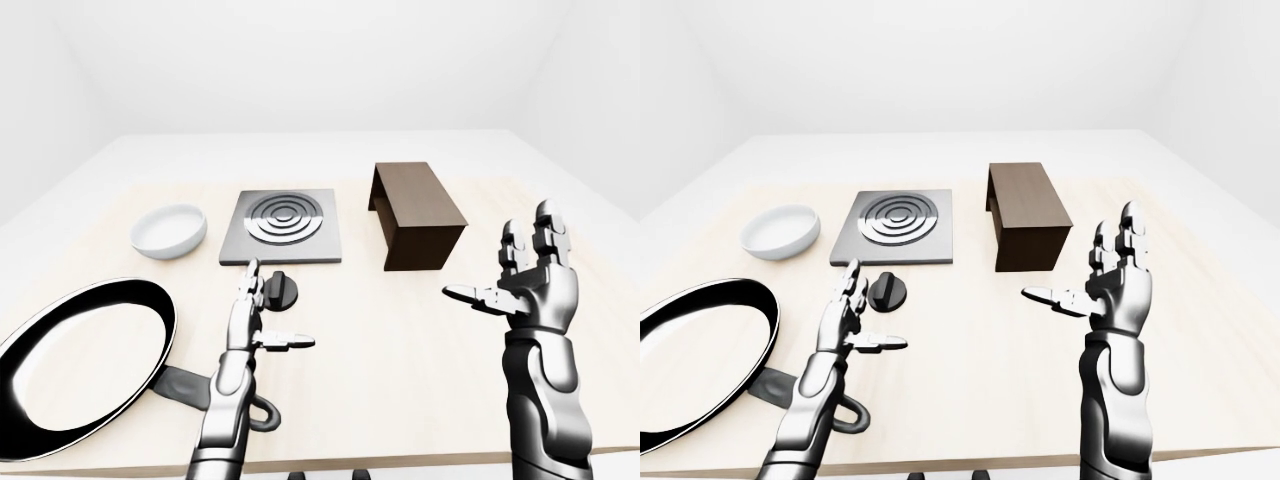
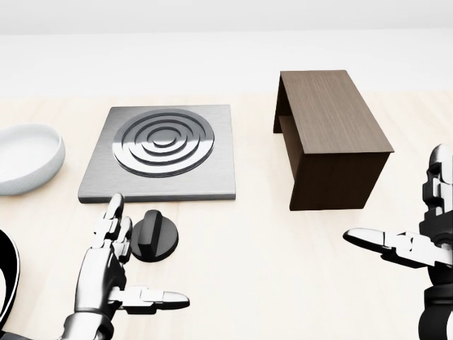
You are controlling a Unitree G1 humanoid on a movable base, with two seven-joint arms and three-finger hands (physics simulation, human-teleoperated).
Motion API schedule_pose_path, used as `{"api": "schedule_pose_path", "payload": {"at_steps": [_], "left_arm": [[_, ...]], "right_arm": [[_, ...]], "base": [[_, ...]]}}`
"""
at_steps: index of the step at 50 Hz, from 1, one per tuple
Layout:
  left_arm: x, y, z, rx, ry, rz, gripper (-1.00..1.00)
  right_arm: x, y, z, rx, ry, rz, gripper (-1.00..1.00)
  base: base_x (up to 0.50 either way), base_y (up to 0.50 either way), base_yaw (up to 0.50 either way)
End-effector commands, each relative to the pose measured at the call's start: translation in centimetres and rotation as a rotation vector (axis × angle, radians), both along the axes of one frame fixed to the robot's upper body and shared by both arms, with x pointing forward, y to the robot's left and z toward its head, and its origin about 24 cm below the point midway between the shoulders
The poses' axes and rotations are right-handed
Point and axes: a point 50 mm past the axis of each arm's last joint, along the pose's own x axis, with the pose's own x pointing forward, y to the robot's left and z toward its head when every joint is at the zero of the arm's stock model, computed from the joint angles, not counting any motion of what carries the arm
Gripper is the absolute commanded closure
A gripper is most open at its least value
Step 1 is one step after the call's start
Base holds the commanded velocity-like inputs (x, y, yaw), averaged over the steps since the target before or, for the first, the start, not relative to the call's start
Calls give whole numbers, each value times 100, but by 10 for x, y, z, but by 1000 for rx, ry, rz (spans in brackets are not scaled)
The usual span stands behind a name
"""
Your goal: Turn on the stove.
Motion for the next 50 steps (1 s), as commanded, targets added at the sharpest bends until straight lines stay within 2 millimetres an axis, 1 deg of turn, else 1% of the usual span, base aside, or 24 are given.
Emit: {"api": "schedule_pose_path", "payload": {"at_steps": [1,4,10,13,20,26,38,46,50], "left_arm": [[3,-1,-28,22,123,4,-100],[3,0,-36,26,158,7,-100],[4,0,-40,29,178,7,-100],[4,-1,-45,33,205,6,-100],[3,-1,-47,36,215,6,-100],[3,-2,-55,42,251,4,-100],[1,-5,-54,44,245,-4,-100],[-4,-13,-43,45,185,-30,-100],[-10,-22,-34,45,140,-62,-100]], "right_arm": [[0,0,-2,10,7,6,-100],[0,1,-2,9,5,6,-100],[-1,0,-1,8,0,5,-100],[-1,0,-2,10,5,7,-100],[-1,1,-1,9,2,6,-100],[-1,1,0,8,-2,6,-100],[-1,1,-1,8,2,10,-100],[-2,2,0,5,-4,12,-100],[-1,2,0,4,-4,12,-100]], "base": [[0,0,0],[0,0,0],[0,0,0],[0,0,0],[0,0,0],[0,0,0],[0,0,0],[0,0,0],[0,0,0]]}}
